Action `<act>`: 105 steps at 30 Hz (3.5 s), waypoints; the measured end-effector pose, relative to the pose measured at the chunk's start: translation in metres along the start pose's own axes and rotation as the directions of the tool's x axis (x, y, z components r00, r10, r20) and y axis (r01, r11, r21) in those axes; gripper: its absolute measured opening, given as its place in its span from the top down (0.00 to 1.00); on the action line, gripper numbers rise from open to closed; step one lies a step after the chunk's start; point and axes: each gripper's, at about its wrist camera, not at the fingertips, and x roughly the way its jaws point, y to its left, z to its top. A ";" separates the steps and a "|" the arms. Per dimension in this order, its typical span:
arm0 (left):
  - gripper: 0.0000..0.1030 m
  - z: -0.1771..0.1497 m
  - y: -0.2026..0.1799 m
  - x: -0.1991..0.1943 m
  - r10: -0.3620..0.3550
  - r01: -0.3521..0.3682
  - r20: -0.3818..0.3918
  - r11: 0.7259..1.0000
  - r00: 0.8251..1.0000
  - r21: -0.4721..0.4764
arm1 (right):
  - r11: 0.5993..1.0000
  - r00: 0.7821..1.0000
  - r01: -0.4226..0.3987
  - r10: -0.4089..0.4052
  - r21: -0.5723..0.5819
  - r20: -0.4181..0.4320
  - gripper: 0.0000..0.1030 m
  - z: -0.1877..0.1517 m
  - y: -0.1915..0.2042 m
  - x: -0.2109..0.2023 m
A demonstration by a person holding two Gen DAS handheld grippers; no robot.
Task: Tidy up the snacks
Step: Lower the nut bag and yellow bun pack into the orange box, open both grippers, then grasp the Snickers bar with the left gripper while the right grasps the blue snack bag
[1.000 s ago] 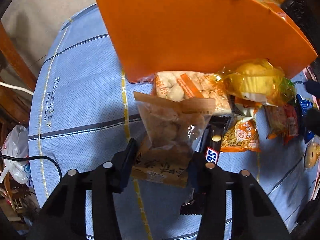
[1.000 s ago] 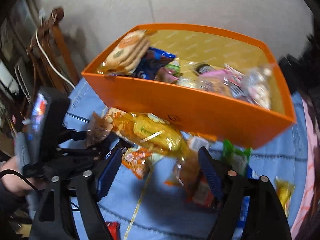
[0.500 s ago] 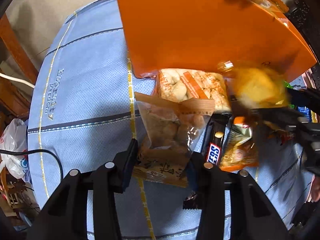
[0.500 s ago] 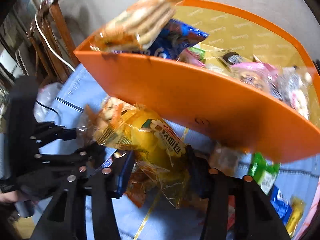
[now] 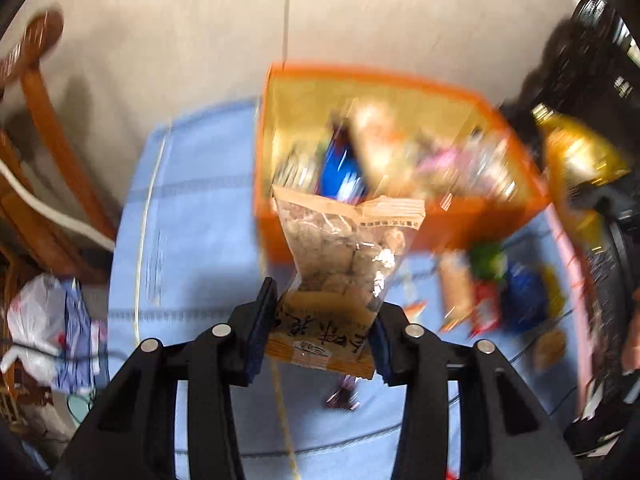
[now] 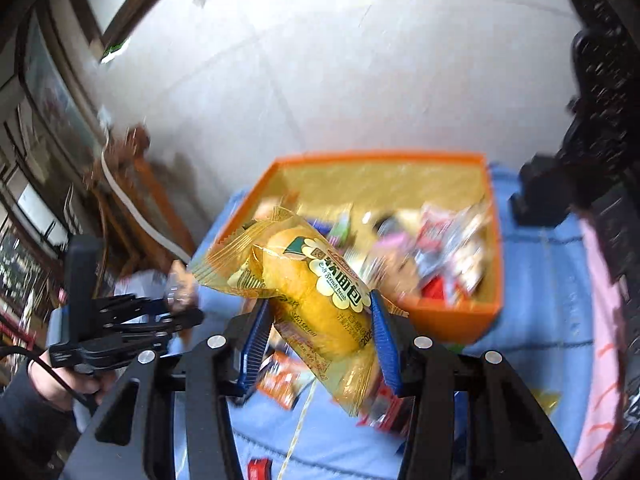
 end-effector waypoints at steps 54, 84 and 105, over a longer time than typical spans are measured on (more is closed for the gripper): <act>0.04 -0.030 -0.066 0.001 0.110 -0.108 -0.016 0.992 0.994 0.068 | 0.955 0.981 0.151 -0.113 0.254 -0.161 0.24 -0.130 -0.037 -0.028; 0.84 -0.101 -0.023 0.089 0.061 -0.052 -0.239 0.998 0.969 0.045 | 0.931 0.940 0.286 -0.227 0.227 -0.254 0.18 -0.149 -0.058 0.002; 0.84 -0.113 -0.005 0.079 0.012 -0.024 -0.266 0.999 0.964 -0.044 | 0.934 0.930 0.312 -0.263 0.172 -0.258 0.62 -0.128 -0.080 0.032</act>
